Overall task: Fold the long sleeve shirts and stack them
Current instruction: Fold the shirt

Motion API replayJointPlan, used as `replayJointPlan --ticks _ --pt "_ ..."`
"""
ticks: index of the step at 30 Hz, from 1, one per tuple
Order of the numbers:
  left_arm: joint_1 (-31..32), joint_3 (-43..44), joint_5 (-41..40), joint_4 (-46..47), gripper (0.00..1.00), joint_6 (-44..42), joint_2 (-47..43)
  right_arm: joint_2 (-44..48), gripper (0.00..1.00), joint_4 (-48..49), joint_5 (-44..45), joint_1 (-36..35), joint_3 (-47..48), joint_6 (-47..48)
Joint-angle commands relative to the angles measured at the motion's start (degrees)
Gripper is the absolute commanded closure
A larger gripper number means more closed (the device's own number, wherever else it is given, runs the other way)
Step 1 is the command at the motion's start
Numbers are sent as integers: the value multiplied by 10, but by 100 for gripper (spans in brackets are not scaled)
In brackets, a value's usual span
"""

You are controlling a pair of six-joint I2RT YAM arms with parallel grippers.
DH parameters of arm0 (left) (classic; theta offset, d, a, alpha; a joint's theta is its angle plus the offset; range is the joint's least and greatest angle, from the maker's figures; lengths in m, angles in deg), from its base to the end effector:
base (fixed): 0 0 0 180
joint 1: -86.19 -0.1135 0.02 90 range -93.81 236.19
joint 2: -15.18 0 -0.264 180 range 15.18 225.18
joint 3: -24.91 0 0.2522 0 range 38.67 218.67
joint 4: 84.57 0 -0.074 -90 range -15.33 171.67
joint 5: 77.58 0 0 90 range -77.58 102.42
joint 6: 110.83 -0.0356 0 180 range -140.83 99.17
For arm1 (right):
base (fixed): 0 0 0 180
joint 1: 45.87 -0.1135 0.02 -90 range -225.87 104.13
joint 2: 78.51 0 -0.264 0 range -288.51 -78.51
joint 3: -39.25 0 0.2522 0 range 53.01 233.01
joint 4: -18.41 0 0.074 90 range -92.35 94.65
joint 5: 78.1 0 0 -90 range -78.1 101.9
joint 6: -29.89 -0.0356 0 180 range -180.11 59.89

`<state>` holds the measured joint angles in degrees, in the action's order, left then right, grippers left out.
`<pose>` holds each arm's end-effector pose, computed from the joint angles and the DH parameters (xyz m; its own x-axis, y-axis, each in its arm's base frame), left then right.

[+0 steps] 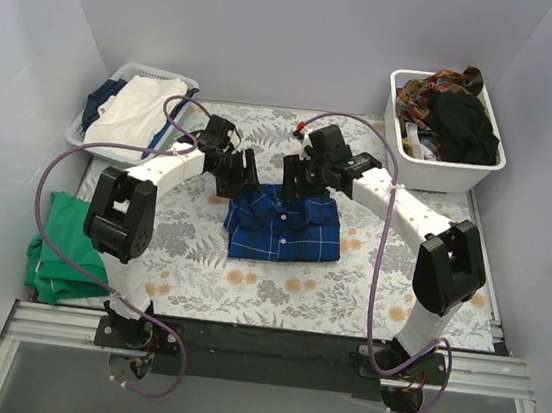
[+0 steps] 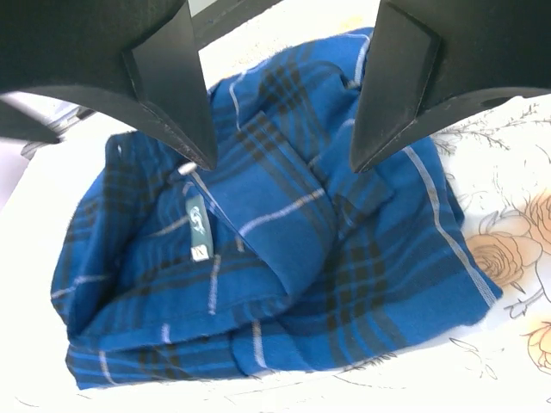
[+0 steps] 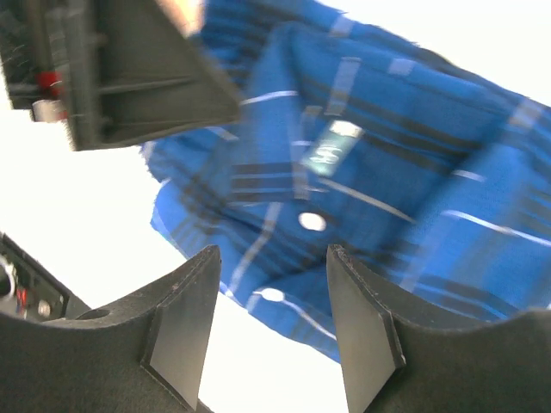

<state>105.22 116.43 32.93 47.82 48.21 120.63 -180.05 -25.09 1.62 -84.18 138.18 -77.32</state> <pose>0.3611 -0.1377 0.2129 -0.7299 -0.6735 0.1172 -0.6104 0.5649 -0.5552 0.3102 0.2532 0.2821 -0.7494 -0.2210 -0.6242 -0.5081 0.7964 0.3280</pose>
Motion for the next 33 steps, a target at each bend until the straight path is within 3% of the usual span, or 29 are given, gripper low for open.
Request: replayJointPlan --ticks 1,9,13,19,23,27,28,31,33 --pt "4 17 -22 22 39 2 13 19 39 16 16 34 -17 -20" --pt "4 25 -52 33 43 -14 55 19 40 17 -8 60 -27 -26" --pt "4 16 -105 25 47 -25 51 15 41 18 -15 64 -38 -27" --pt "4 7 -118 3 48 -36 36 -1 41 19 -21 67 -42 -32" --pt "4 -8 -79 4 48 -33 31 -9 41 19 -28 68 -39 -33" --pt "4 1 -54 9 78 -22 30 -19 41 18 -31 67 -30 -34" --pt "4 4 -49 8 89 -21 29 -21 41 19 -31 67 -27 -34" --pt "4 14 -43 5 100 -19 26 -24 41 19 -29 67 -20 -34" --pt "4 23 -44 -1 100 -19 20 -27 41 19 -29 67 -16 -34"
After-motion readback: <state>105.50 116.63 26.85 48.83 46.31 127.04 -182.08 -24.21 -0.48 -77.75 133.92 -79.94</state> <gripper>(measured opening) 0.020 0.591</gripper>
